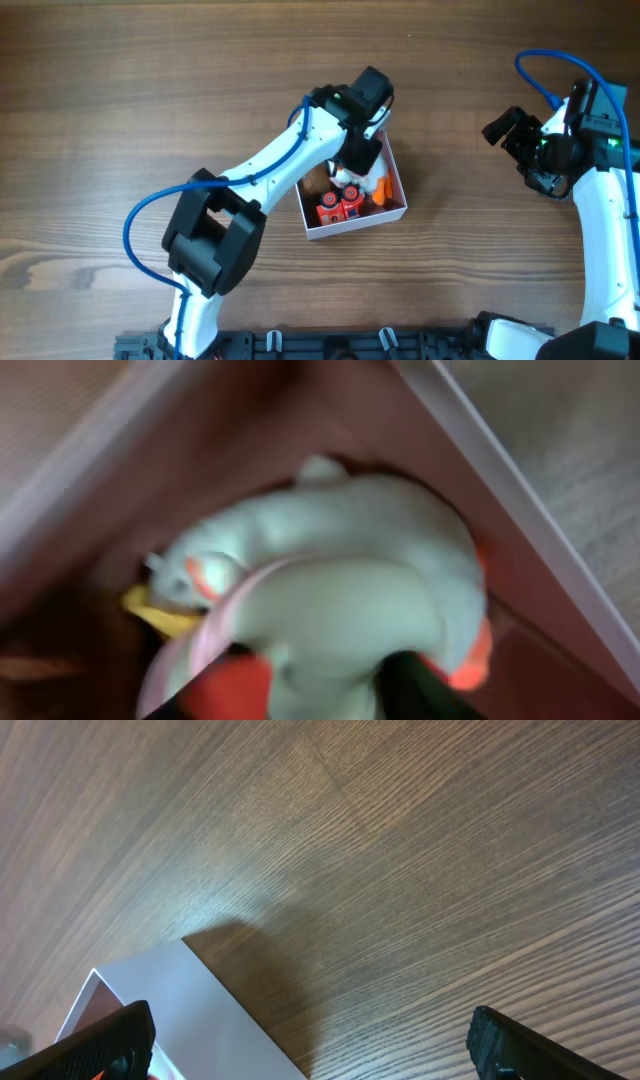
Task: Pack container
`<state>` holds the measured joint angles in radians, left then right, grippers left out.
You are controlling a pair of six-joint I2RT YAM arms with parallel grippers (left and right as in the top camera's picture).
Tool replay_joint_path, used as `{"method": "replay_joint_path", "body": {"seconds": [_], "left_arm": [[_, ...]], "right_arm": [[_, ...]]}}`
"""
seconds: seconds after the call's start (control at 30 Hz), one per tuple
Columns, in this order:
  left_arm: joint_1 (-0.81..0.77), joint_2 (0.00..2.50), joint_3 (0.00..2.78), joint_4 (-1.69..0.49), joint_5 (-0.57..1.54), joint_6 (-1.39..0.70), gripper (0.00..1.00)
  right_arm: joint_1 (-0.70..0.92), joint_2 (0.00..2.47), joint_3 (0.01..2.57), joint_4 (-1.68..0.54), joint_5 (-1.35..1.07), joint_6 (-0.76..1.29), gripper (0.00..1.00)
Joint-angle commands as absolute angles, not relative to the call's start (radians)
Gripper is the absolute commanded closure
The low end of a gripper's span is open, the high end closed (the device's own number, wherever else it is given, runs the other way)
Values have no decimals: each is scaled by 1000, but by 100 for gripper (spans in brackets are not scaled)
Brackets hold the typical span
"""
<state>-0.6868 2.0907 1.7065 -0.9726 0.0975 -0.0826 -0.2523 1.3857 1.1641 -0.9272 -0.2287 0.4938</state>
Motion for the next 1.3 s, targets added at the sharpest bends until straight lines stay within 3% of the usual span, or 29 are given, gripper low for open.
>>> {"method": "replay_joint_path", "body": {"seconds": [0.0, 0.2, 0.43, 0.57, 0.6, 0.67, 0.77, 1.03, 1.27], "left_arm": [[-631, 2127, 1685, -937, 19, -101, 56], [-573, 2126, 1686, -935, 4, -150, 56], [-607, 1947, 1749, -954, 168, -150, 52], [-648, 1880, 1749, -954, 156, -142, 39], [-651, 1881, 1749, -959, 157, -143, 43], [-664, 1888, 1745, -1007, 155, -142, 66], [-675, 1908, 1670, -1003, 61, -143, 67], [-672, 2091, 1522, -858, 57, -142, 67], [-686, 1927, 1676, -921, 55, -143, 50]], "right_arm": [[-254, 1388, 1171, -925, -241, 500, 0], [-254, 1388, 1171, -925, -241, 500, 0], [-254, 1388, 1171, -925, -241, 500, 0], [-254, 1388, 1171, -925, -241, 500, 0], [-254, 1388, 1171, -925, -241, 500, 0], [-254, 1388, 1171, -925, -241, 500, 1], [-254, 1388, 1171, -925, -241, 500, 1], [-254, 1388, 1171, -925, -241, 500, 0], [-254, 1388, 1171, -925, -241, 500, 0]]}}
